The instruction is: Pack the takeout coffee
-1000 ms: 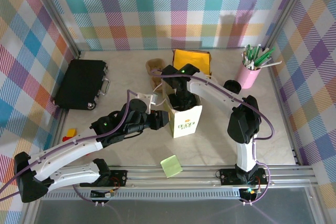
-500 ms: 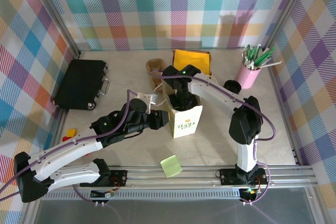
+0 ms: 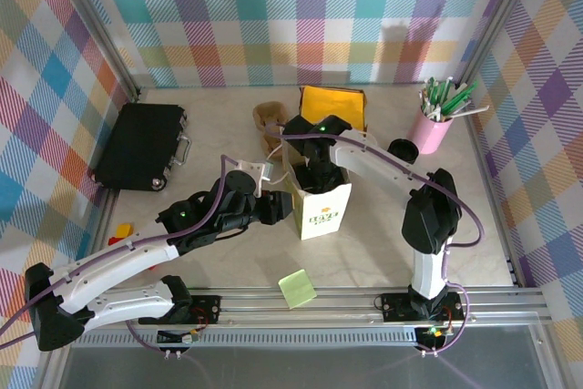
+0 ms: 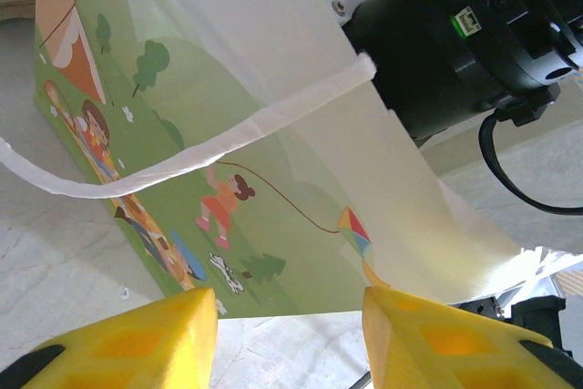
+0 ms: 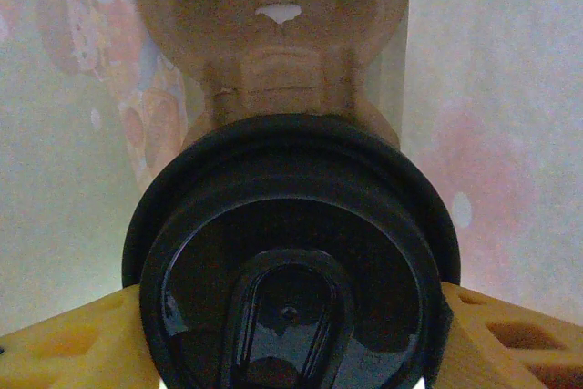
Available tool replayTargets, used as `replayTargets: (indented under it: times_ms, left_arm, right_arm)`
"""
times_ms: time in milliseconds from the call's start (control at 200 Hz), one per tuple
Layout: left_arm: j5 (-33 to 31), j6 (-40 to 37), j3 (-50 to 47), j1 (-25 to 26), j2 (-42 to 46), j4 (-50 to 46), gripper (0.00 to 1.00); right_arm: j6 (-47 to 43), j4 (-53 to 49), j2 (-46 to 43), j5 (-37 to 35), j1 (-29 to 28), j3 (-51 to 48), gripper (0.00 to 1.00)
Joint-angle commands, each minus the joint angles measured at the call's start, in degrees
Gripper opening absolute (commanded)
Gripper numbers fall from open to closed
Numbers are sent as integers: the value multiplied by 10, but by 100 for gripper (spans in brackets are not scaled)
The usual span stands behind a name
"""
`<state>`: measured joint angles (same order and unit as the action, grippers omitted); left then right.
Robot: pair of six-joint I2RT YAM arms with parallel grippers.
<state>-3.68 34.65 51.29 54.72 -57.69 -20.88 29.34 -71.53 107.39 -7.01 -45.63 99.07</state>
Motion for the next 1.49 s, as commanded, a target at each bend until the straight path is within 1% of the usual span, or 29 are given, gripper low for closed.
replayTargets:
  times_ms: [0, 615, 1490]
  left_arm:
    - [-8, -12, 17, 5, -2, -6, 46]
    - [-20, -2, 21, 5, -23, -5, 46]
    - [-21, -1, 22, 5, -24, -2, 46]
  right_arm:
    - [-2, -1, -15, -6, 5, -18, 51]
    - [-3, 29, -39, -4, 2, -67, 50]
    - [-4, 52, -40, 0, -3, -94, 50]
